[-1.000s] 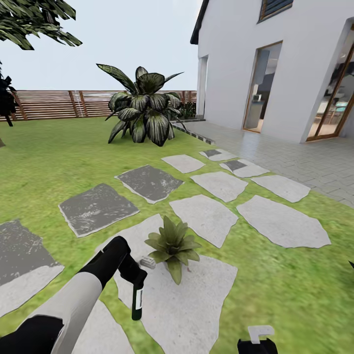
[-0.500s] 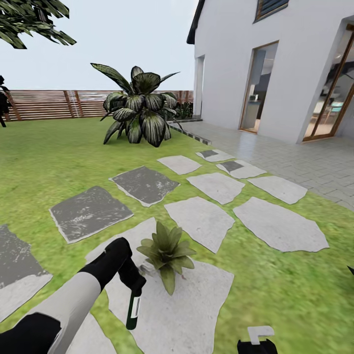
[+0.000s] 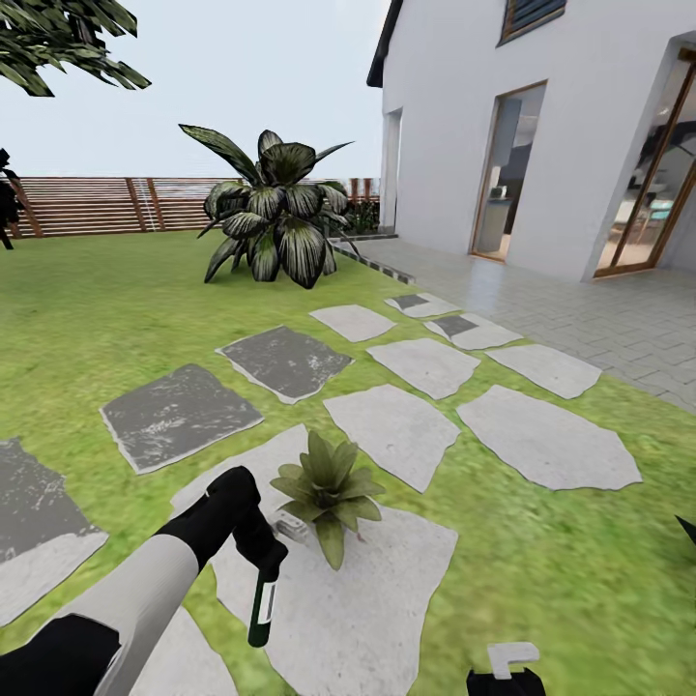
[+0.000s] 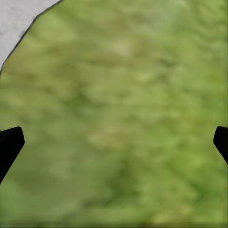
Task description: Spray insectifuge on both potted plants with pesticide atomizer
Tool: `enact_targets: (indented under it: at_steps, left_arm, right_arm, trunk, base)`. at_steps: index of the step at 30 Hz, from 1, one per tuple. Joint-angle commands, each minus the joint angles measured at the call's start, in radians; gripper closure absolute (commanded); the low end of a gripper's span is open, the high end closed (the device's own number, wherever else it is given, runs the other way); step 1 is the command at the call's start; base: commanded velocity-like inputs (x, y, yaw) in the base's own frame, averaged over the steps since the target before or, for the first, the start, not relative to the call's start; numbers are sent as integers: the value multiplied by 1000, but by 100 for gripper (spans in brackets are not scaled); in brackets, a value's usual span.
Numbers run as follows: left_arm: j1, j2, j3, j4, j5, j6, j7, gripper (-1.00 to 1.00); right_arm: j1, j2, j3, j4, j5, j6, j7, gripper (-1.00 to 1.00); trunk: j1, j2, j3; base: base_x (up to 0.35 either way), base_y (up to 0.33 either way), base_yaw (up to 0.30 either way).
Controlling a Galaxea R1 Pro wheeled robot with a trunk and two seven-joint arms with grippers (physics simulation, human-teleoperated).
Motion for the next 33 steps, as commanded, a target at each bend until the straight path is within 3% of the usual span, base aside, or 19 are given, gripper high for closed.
enact_targets:
  at_steps: [1,14,18,19,22,25,26,28,31,33]
  left_arm:
    - [0,-1,0,-2,-11,6,-10,100]
    - [-5,-3,-1,-2,-7,7,-11,100]
    - [-36,2,-2,8,-8,7,-38,100]
    - [-49,3,-2,11,-26,6,-81,100]
    - [-53,4,-2,11,-82,5,-134,100]
    - [-55,4,-1,10,-183,5,-221,100]
    - [-55,5,0,10,-234,5,-270,100]
    - [-55,7,2,5,-286,6,-324,100]
    - [-54,7,5,-1,-325,7,-360,100]
    - [-52,6,5,-1,-330,7,-365,100]
  right_arm:
    - [-1,1,3,8,9,1,-7,-100]
    - [-1,8,1,23,5,1,-13,-100]
    - [-1,7,1,22,5,1,-13,-100]
    - [-1,7,1,23,5,1,-13,-100]
    - [-1,7,1,23,5,1,-13,-100]
    - [-1,6,1,23,5,0,-13,-100]
    - [-1,6,1,23,5,0,-13,-100]
    - [-1,6,1,23,5,0,-13,-100]
    - [-1,6,1,23,5,0,-13,-100]
    - [-1,6,1,23,6,0,-13,-100]
  trunk:
    - [0,0,-1]
    - [0,0,-1]
    - [0,0,-1]
    - [0,0,-1]
    - [0,0,-1]
    - [0,0,-1]
    - [0,0,-1]
    - [0,0,-1]
    - [0,0,-1]
    - [0,0,-1]
  base:
    - [-2,0,0]
    - [122,-15,-18]
    - [13,-2,-247]
    - [1,0,-295]
    - [1,0,-294]
    - [0,0,-163]
    - [0,0,-51]
    - [0,0,-27]
    - [0,0,-8]
    - [-75,0,-2]
